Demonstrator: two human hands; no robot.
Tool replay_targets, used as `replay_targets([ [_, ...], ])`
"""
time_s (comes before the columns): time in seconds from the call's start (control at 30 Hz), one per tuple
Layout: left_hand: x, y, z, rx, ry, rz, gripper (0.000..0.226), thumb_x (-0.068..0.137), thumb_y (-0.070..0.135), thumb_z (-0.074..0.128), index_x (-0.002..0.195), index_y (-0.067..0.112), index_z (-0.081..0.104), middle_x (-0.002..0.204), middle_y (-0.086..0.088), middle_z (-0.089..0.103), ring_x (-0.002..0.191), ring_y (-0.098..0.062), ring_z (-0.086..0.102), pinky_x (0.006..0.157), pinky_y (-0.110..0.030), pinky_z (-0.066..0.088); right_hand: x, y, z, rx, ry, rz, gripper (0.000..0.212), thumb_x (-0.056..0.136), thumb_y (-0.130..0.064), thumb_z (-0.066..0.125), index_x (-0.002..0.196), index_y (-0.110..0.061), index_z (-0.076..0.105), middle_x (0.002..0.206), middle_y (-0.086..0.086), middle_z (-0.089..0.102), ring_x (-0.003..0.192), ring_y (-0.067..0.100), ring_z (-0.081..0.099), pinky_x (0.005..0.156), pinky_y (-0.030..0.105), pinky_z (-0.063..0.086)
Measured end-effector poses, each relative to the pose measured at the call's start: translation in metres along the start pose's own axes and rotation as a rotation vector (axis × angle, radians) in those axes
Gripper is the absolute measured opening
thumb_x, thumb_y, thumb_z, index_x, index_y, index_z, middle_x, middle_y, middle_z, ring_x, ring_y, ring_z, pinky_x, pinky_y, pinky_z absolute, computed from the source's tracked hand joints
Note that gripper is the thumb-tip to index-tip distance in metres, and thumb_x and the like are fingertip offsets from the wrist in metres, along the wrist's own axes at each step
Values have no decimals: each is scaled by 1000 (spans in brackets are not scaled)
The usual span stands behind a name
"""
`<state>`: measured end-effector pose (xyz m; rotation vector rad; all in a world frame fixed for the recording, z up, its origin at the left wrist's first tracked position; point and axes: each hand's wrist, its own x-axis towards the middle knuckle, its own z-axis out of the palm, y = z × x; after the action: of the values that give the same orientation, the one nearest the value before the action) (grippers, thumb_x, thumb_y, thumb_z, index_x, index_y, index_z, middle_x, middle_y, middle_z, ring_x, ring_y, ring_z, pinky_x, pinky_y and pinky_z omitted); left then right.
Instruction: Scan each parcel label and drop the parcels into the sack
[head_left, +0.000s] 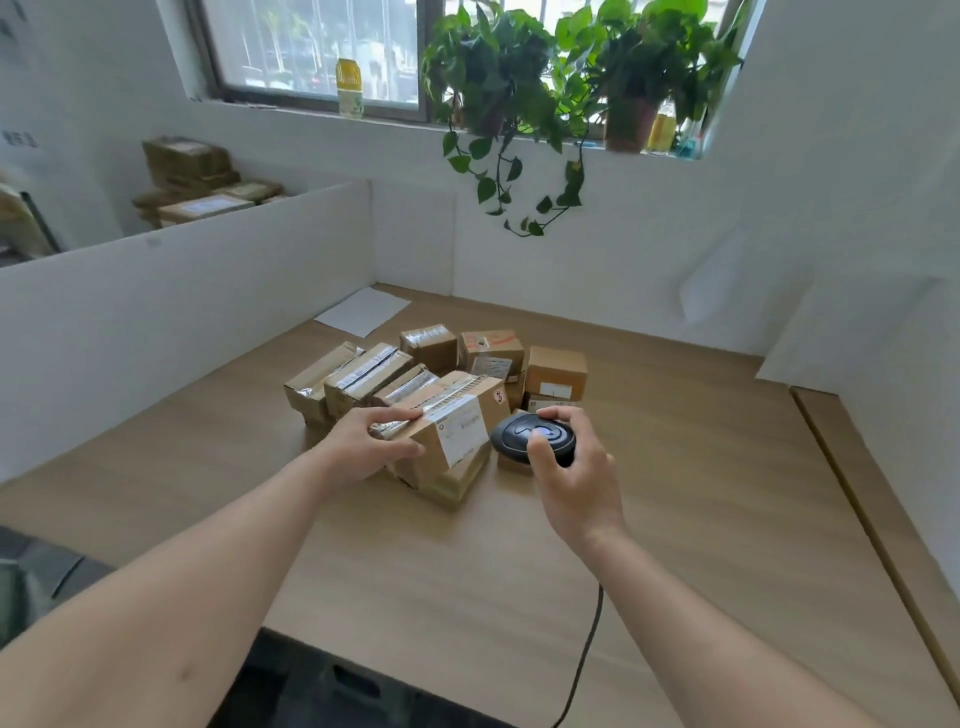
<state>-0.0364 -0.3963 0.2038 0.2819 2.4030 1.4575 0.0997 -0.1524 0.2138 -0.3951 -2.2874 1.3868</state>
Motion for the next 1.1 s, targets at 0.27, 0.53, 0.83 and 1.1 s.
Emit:
replay_targets([
  [0.27, -64, -23, 14, -210, 208, -18, 52, 82, 35, 90, 129, 44, 72, 139, 5, 61, 110, -13, 65, 77, -19, 51, -25, -3, 31, 149, -215, -73, 27, 103, -42, 65, 129, -37, 60, 110, -17, 68, 99, 6, 70, 71, 23, 60],
  [0.53, -170, -98, -43, 11, 492, -191, 76, 53, 75, 81, 125, 53, 71, 135, -1, 58, 110, -21, 65, 93, -37, 61, -94, -36, 123, 209, -501, -155, 25, 104, -48, 63, 127, -48, 55, 108, -30, 64, 105, 10, 69, 86, 37, 64],
  [0.83, -293, -190, -129, 36, 653, -322, 64, 60, 64, 86, 122, 50, 74, 131, -2, 62, 112, -20, 64, 103, -35, 54, -192, -89, 228, 219, -675, -159, 22, 103, -43, 65, 124, -46, 58, 109, -23, 70, 99, 5, 70, 90, 41, 63],
  [1.1, -385, -292, -207, 6, 656, -468, 66, 55, 74, 80, 118, 58, 72, 125, -4, 62, 109, -22, 63, 104, -41, 52, -298, -131, 329, 197, -764, -123, 20, 103, -41, 66, 117, -50, 55, 107, -23, 71, 94, -1, 71, 82, 30, 60],
])
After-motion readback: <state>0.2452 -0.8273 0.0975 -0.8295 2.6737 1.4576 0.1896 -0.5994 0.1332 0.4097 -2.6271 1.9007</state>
